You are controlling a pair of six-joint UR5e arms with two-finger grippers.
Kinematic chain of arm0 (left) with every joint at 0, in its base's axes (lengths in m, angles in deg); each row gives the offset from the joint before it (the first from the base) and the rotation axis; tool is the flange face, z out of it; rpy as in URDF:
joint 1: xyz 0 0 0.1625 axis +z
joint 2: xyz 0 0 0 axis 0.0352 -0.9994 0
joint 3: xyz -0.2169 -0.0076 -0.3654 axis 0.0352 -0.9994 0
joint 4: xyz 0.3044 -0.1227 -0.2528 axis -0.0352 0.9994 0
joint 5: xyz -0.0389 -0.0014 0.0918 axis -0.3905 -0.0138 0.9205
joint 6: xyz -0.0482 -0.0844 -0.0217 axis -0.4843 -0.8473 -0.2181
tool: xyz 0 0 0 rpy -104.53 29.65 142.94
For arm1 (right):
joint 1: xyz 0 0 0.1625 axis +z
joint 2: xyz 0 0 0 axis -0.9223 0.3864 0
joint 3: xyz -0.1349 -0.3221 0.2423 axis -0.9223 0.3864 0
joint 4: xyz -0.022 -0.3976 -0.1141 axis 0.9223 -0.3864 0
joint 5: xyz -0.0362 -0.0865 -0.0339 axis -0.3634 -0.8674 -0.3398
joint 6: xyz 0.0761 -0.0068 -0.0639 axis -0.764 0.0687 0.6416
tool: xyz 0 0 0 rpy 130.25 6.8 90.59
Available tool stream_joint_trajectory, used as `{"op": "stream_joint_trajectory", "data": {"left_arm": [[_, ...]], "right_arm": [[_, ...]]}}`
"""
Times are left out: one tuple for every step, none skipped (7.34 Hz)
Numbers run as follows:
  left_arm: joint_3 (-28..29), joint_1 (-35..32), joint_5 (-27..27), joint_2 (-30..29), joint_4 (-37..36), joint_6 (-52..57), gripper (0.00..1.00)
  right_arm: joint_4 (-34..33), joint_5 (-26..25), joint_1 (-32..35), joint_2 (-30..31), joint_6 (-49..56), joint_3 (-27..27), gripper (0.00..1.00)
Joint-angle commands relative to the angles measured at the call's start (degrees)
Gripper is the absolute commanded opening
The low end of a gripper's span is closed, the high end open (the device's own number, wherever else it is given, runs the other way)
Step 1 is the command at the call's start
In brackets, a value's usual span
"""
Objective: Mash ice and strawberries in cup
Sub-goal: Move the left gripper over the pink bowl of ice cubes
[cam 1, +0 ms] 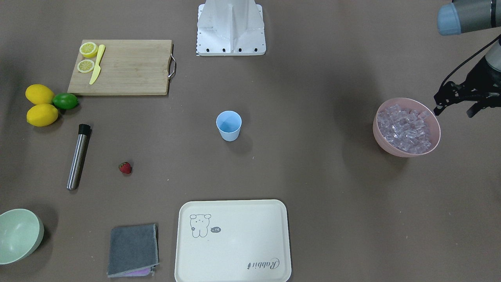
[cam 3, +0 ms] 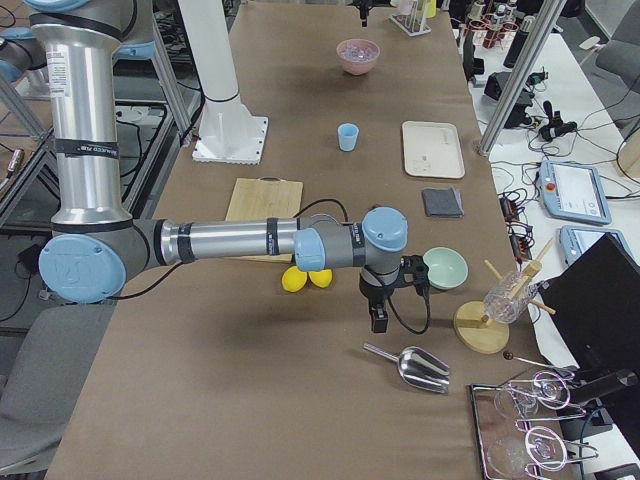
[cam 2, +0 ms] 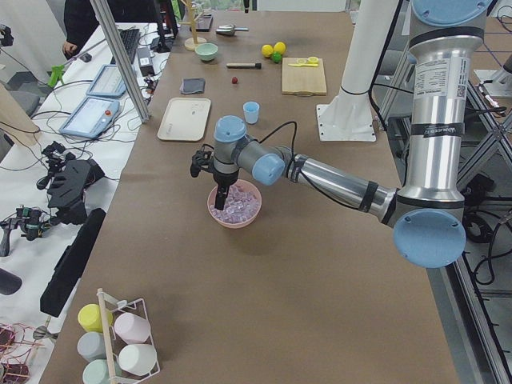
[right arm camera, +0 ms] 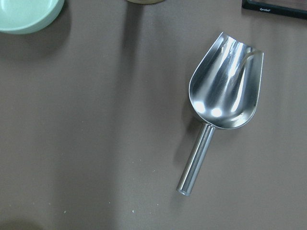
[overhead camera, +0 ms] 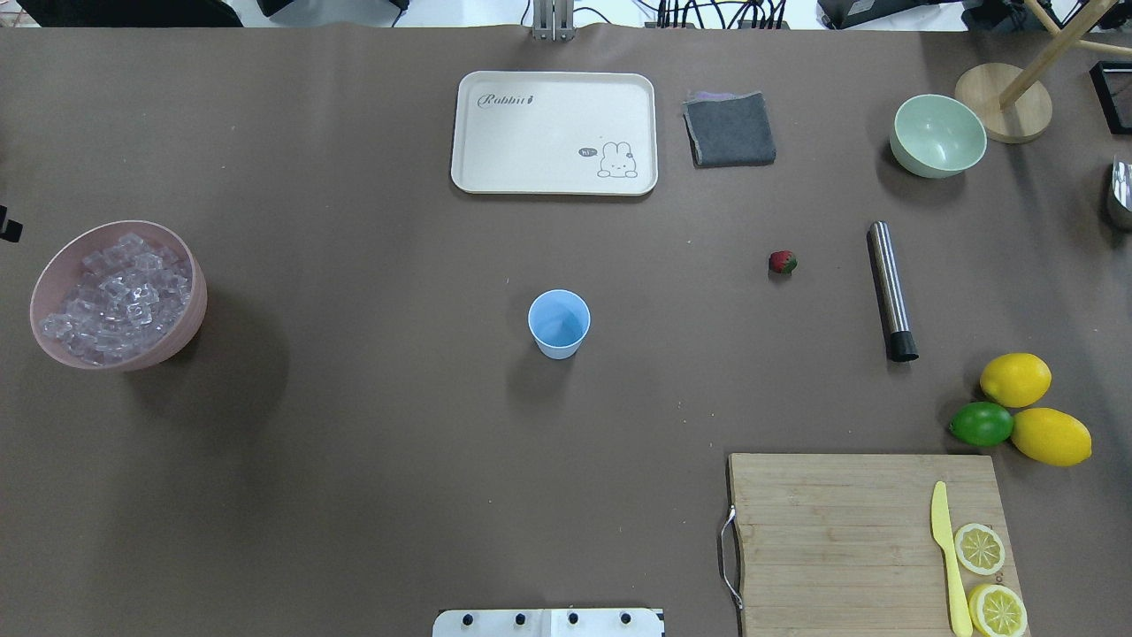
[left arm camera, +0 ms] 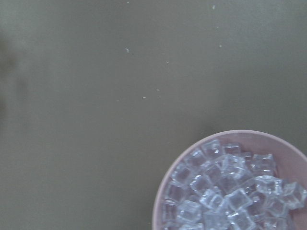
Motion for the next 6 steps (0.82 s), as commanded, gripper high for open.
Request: {"op": "stream_joint_trajectory", "data": {"left_arm": [[0.09,4.54,2.27,-1.71,-1.51,-1.08,0.97],[1.93,5.70,2.45,-3.03,-1.52,-1.08,0.97],[3.86,6.84,3.93,-4.52,-1.52,-1.08,0.97],[4.32,8.42,4.47,-4.53,-1.52,-1.08,0.97],[4.93,8.70,4.82,-4.53,-1.52,-0.99,0.97],[5.72,9.74,5.95,-4.62,-1.60,-0.99,0.97]], "right_arm": [[0.00,0.00,0.00,0.21,0.00,0.03,1.00],[0.00,0.00,0.00,0.21,0.00,0.11,1.00],[0.00,0.00,0.00,0.30,0.00,0.11,1.00],[0.00,0.00,0.00,0.39,0.00,0.11,1.00],[0.00,0.00,0.00,0.39,0.00,0.20,1.00],[0.00,0.00,0.00,0.47,0.00,0.29,1.00]]}}
